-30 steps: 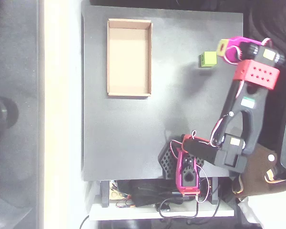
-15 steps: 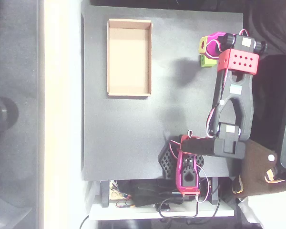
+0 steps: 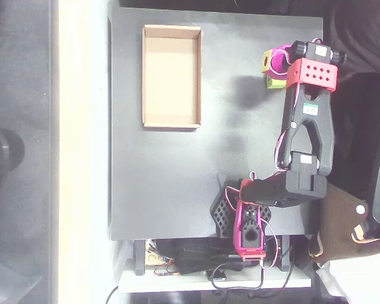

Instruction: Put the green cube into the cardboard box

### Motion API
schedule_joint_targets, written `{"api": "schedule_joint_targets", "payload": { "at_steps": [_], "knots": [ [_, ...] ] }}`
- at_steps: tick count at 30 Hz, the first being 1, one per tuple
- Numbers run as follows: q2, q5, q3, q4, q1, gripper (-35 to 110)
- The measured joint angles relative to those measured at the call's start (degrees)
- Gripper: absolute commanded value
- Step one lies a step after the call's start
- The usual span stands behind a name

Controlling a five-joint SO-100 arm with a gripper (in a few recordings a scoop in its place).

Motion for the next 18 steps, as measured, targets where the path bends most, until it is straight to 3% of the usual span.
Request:
{"api": "schedule_joint_targets", "payload": {
  "at_steps": [18],
  "knots": [
    [-8.26, 0.00, -0.18, 0.00, 1.58, 41]
  ]
}}
